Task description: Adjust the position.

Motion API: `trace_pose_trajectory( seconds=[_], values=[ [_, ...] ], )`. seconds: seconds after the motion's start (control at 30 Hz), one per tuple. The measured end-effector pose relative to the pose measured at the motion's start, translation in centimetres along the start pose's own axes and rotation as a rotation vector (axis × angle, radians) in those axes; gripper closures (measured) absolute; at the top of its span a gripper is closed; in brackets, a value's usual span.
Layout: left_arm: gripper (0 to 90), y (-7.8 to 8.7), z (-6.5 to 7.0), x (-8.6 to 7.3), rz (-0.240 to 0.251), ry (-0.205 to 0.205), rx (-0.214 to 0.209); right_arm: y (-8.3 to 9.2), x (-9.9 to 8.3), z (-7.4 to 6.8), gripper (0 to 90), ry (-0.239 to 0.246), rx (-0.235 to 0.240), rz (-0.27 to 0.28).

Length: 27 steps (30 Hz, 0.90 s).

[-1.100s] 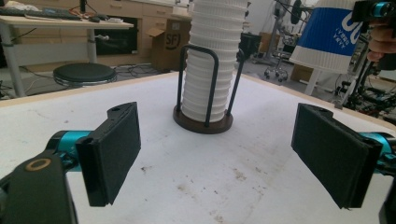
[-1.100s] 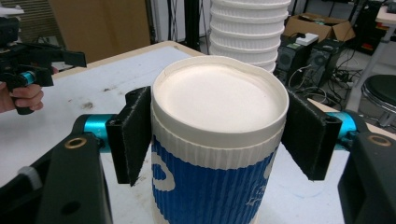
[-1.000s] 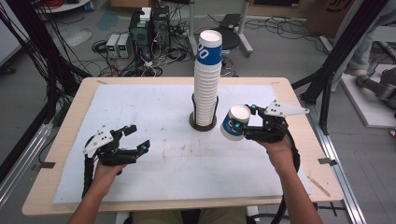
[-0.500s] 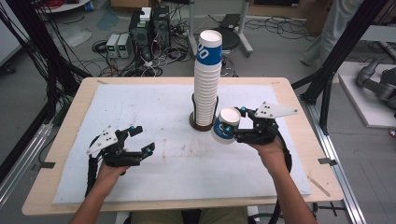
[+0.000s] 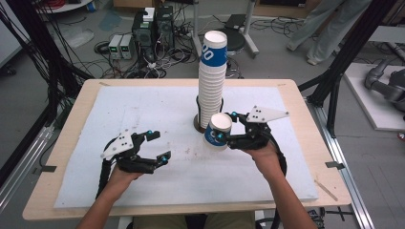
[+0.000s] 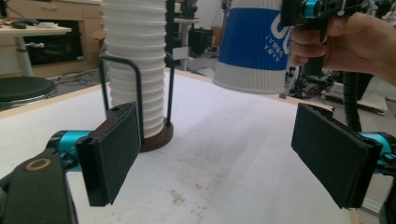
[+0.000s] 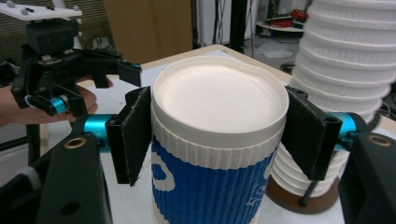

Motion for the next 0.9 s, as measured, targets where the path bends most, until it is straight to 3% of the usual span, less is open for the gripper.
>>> trace_pose_trajectory(
  seconds=[0.43,0.67,0.9],
  values=[
    [15.7,-3.7,3.5,1.1,0.007,-0.061,-0.123,-1.3,0.4,-1.8,30.7,0.017,0.065,0.005],
    [13.6,-5.1,4.6,1.7,0.047,-0.072,-0.16,-1.6,0.4,-2.4,30.7,0.024,0.086,0.008],
    [13.5,-6.2,5.5,0.9,0.014,-0.059,-0.198,-1.7,0.3,-2.6,30.7,0.02,0.097,0.009]
  ],
)
Point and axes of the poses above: each handheld gripper's, and its own axes: y roughly backward along the jaws, x roughly out of its top, z roughly to its right, the point moved 9 cm from there along -y, roughly forward along the jaws, and after that the axes turned 14 degrees about x, right-handed, at the moved point
